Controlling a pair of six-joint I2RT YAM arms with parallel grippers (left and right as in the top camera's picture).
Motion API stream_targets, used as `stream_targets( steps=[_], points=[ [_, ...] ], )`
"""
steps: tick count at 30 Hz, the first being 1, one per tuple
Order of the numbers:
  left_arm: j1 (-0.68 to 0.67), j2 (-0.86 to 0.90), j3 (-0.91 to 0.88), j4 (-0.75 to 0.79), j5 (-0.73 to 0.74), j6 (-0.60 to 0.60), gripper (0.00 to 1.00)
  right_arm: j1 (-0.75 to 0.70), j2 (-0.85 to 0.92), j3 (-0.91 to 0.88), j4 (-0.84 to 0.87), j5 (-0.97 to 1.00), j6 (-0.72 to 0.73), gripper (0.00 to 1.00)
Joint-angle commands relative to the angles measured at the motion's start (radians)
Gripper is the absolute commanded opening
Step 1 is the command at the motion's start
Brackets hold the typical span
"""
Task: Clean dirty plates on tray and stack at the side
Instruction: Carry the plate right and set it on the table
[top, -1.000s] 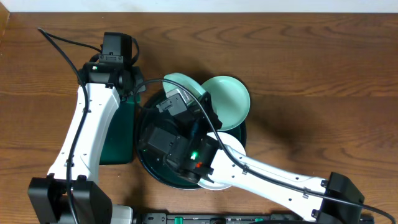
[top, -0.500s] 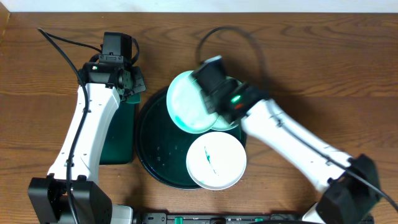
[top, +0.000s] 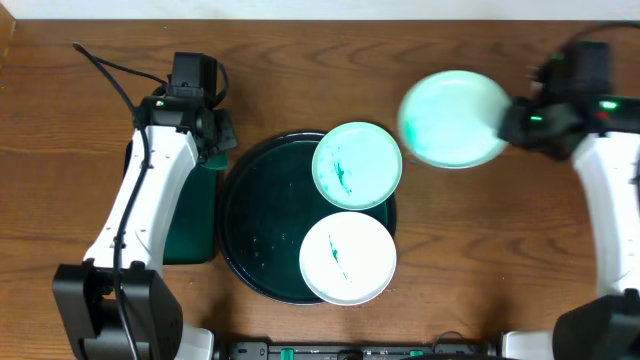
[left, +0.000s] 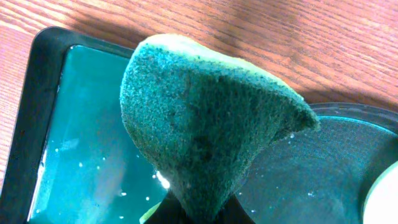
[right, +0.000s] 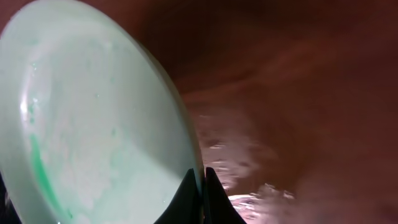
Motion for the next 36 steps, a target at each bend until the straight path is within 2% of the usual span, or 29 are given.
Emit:
stream_targets(
  steps=[1, 10, 17, 21, 26, 36],
  points=[
    [0.005, 0.006, -0.002, 0.002, -0.013, -0.006, 0.07, -0.103, 0.017, -0.039, -0.002, -0.026, -0.038, 0.01],
    [0.005, 0.006, -0.002, 0.003, -0.013, -0.006, 0.07, -0.128, 0.023, -0.35, 0.231, 0.012, -0.041, 0.01],
    [0.005, 0.006, -0.002, 0.009, -0.013, -0.006, 0.07, -0.124, 0.023, -0.519, 0.378, 0.014, -0.041, 0.02],
    [0.005, 0.006, -0.002, 0.008, -0.013, -0.006, 0.07, -0.124, 0.023, -0.561, 0.428, 0.025, -0.042, 0.19],
    [0.005, 0.006, -0.002, 0.008, -0.013, -0.005, 0.07, -0.123, 0.022, -0.552, 0.402, -0.005, -0.045, 0.29],
    [0.005, 0.006, -0.002, 0.008, -0.009, -0.005, 0.07, -0.034, -0.035, -0.378, 0.122, -0.247, -0.17, 0.38]
  ],
)
